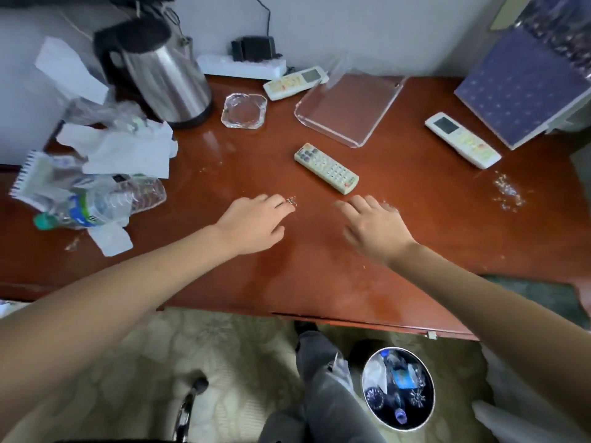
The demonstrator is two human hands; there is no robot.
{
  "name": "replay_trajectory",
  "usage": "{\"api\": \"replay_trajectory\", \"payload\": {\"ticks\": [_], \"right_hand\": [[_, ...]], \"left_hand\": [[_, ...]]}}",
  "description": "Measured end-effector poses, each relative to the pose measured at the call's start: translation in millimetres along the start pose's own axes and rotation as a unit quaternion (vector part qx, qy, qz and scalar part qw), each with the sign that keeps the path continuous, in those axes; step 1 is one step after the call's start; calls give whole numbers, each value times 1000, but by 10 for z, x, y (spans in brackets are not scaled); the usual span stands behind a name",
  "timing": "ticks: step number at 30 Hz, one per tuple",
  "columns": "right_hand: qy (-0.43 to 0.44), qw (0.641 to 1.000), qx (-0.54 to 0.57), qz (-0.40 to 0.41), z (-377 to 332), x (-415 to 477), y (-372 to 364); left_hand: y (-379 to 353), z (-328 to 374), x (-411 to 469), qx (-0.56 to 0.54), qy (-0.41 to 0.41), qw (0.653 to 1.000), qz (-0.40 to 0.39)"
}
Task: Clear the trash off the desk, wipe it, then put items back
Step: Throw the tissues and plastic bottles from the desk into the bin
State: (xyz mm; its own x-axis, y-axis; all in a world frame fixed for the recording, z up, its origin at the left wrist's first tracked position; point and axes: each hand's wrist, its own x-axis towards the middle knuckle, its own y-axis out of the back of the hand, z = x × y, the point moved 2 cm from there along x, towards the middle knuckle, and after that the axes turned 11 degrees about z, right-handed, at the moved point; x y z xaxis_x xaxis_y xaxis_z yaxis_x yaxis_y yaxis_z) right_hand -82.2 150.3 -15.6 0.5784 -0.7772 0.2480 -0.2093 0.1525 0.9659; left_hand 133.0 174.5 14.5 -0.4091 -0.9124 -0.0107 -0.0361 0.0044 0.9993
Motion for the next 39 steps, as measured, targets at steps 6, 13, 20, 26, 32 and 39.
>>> {"api": "replay_trajectory", "payload": {"ticks": [6, 13, 20, 26, 32, 39], "right_hand": [[42, 998, 55, -11, -161, 965, -323], [102, 991, 75, -40, -697, 1868, -746], [95, 984, 146, -47, -1649, 2781, -1068], [12, 966, 208, -154, -2447, 3300, -1410], [-76, 925, 317, -194, -2552, 3430, -1436], [-196, 927, 253, -194, -1895, 3090, -1079]], "left_hand": [[18, -917, 96, 12, 41, 999, -16], [-32, -2012, -77, 57, 115, 992, -13], [-40, -3263, -256, 71, 106, 991, -27], [-190, -4005, -532, -6, 87, 989, -116], [-450, -4135, -676, -128, 83, 959, -237], [-428, -3849, -455, -186, 18, 972, -142]]}}
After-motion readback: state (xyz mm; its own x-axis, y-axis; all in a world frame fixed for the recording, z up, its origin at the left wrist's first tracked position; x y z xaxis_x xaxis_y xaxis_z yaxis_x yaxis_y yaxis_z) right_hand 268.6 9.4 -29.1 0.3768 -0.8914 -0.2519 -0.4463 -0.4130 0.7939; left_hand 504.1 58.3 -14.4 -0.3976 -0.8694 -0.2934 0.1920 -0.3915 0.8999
